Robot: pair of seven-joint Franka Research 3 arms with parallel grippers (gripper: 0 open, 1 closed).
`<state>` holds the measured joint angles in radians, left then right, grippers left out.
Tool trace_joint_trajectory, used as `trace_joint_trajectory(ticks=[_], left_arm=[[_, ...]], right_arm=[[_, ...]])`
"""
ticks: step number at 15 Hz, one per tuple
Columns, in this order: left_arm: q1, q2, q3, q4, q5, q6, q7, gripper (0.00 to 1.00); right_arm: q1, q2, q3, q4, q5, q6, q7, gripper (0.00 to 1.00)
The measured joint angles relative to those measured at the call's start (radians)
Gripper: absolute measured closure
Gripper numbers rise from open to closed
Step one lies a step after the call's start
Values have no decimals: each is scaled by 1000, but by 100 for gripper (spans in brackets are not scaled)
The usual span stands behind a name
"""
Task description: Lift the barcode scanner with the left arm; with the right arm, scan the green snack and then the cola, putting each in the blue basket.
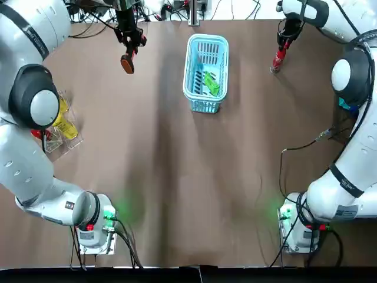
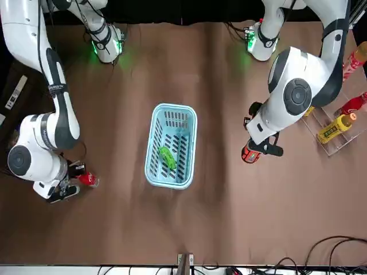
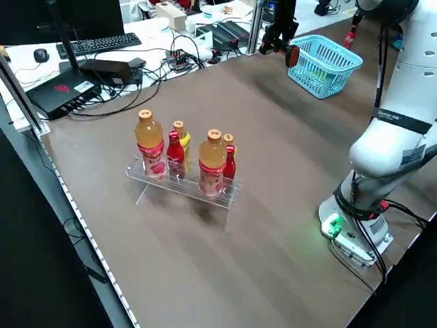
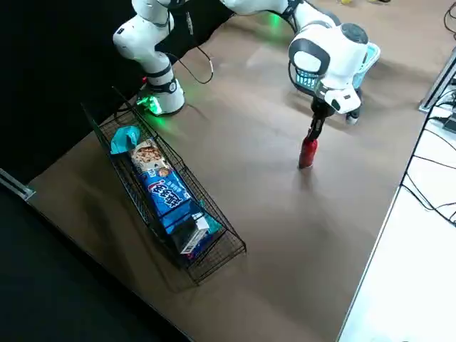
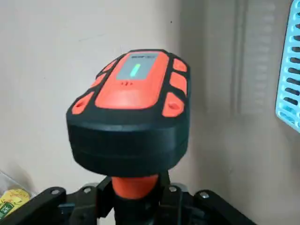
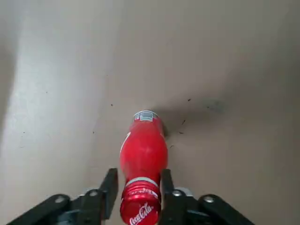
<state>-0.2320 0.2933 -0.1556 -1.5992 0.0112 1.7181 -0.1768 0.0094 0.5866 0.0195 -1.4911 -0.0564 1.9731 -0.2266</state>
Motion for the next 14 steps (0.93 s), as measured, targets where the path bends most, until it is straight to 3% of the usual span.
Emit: trace_joint_trajectory(ticks=[1, 2, 8, 14], left_arm=[[0, 0, 0, 0, 0, 0, 0, 65], [0, 0, 0, 0, 0, 0, 0, 65], [0, 0, 0, 0, 0, 0, 0, 65], [8, -2, 0, 3, -32, 2, -7, 65]], right_arm=[[-1, 0, 0, 0, 2, 0, 0, 58], [-2, 0, 0, 1, 2, 1, 0, 67], [-3, -2, 3, 4, 8, -23, -26, 67], [3, -96, 23, 45, 124, -270, -196, 67]])
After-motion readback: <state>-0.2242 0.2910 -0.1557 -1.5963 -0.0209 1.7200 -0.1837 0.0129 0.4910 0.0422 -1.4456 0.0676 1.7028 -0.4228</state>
